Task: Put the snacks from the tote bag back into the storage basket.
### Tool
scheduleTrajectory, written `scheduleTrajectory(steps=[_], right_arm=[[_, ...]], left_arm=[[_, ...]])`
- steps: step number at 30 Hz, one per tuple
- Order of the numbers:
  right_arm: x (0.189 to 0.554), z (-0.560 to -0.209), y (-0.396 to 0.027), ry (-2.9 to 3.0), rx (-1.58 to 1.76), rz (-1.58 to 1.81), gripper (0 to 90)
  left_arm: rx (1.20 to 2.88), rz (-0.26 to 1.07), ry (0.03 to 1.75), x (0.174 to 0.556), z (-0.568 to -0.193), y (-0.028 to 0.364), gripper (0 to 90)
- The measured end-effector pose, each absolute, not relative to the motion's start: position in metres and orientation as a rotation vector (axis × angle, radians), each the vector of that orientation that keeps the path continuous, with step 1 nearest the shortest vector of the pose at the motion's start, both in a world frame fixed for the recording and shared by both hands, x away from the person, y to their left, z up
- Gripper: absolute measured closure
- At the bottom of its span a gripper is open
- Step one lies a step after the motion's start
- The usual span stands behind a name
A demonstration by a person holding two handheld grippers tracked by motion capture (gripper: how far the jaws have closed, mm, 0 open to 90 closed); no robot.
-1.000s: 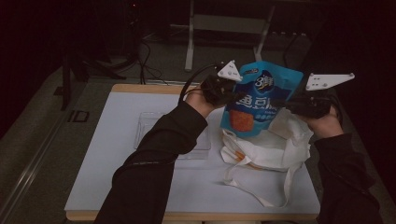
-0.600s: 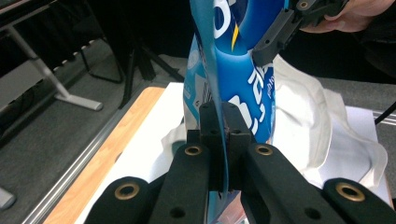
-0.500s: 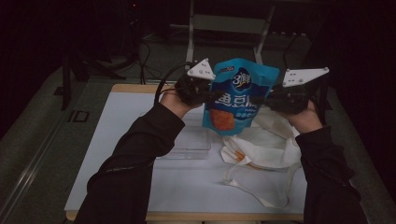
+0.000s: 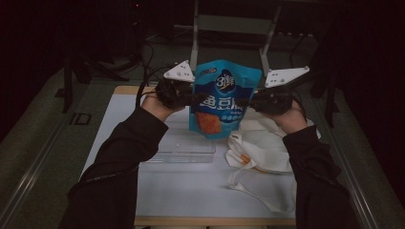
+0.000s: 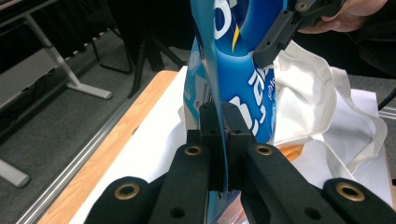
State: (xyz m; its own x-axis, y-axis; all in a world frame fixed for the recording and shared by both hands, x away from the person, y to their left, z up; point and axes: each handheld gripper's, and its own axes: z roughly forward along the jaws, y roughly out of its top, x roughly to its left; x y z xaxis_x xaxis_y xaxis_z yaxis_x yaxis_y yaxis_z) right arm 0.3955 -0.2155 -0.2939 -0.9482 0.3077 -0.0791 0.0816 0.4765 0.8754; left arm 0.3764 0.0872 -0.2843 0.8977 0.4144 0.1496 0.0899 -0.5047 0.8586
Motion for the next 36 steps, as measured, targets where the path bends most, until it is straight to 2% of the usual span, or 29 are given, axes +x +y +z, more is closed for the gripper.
scheduleTrajectory(steps=[25, 36], right_arm=[[0.404, -0.309, -0.127, 2.57, 0.206, 1.487, 88.2], [0.413, -0.34, -0.092, 2.607, 0.221, 1.469, 88.1]], left_arm=[[2.084, 0.453, 0.468, 0.359, -0.298, 0.172, 90.0], [2.066, 0.447, 0.565, 0.368, -0.334, 0.199, 90.0]])
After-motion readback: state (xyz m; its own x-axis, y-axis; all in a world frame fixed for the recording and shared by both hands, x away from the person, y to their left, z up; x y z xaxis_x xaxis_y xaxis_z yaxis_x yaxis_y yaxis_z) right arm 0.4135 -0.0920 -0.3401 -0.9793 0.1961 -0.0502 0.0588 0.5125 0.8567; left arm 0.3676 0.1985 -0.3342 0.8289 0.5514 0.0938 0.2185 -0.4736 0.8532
